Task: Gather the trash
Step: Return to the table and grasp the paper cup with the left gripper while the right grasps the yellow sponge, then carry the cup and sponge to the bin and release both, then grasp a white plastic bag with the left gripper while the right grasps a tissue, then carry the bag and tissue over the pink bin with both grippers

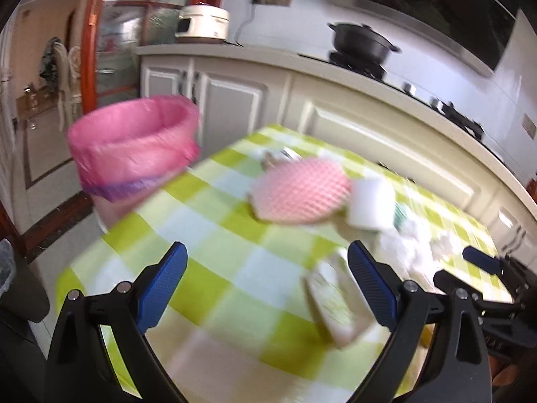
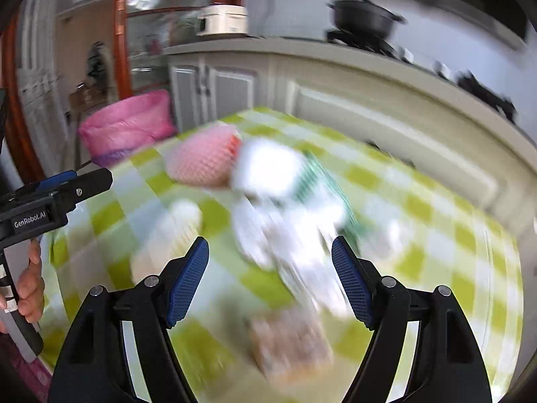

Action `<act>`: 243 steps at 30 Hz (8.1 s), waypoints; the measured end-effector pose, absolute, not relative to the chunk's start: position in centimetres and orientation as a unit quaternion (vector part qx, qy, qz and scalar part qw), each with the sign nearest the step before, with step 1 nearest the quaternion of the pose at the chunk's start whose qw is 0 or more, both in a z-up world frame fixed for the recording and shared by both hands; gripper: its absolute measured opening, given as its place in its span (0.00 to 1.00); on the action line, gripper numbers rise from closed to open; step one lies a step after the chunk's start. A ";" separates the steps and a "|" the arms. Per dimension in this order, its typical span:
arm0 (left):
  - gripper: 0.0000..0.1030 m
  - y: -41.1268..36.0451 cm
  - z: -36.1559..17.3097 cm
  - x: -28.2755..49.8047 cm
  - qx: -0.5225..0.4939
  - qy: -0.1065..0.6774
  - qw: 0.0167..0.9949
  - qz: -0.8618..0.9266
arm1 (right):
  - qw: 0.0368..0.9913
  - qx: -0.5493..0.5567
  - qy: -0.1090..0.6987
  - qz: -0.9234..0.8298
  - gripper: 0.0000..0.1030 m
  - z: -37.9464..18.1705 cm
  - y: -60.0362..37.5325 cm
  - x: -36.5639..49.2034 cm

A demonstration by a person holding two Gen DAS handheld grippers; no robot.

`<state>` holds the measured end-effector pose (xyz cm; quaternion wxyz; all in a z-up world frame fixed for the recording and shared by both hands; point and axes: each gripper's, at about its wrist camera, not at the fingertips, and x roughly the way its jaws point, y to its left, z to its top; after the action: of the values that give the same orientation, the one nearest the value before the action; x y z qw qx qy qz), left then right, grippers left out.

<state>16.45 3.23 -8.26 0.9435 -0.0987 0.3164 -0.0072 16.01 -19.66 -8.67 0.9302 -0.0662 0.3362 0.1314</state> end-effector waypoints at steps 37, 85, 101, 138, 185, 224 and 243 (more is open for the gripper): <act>0.22 -2.8 -13.9 18.9 -0.007 0.371 0.927 -0.043 | 0.905 -0.034 0.409 0.111 0.50 -14.7 -22.0 14.0; 0.22 21.6 -0.5 20.9 -0.060 0.264 0.952 0.142 | 0.887 -0.117 0.314 0.316 0.49 -3.1 4.3 31.2; 0.23 29.8 -3.6 31.2 -0.087 0.316 0.932 0.154 | 0.854 -0.111 0.342 0.377 0.50 -3.9 14.3 40.8; 0.86 9.1 -5.4 21.8 -0.062 0.290 0.954 0.039 | 0.920 -0.073 0.327 0.202 0.66 -6.0 -11.7 24.0; 0.64 -12.8 -12.5 24.5 0.015 0.360 0.917 -0.175 | 0.919 0.026 0.389 0.061 0.18 -12.9 -31.6 22.9; 0.15 -5.0 -7.9 16.2 0.011 0.306 0.938 -0.166 | 0.931 -0.008 0.355 0.086 0.23 -8.7 -25.9 18.1; 0.15 3.0 -3.7 11.9 -0.029 0.266 0.958 -0.101 | 0.934 -0.054 0.307 0.174 0.23 -3.4 -16.3 14.7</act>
<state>11.93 2.96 -3.75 0.9582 -0.0286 0.2664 -0.1008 14.74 -16.31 -3.42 0.9342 -0.0543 0.3069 0.1736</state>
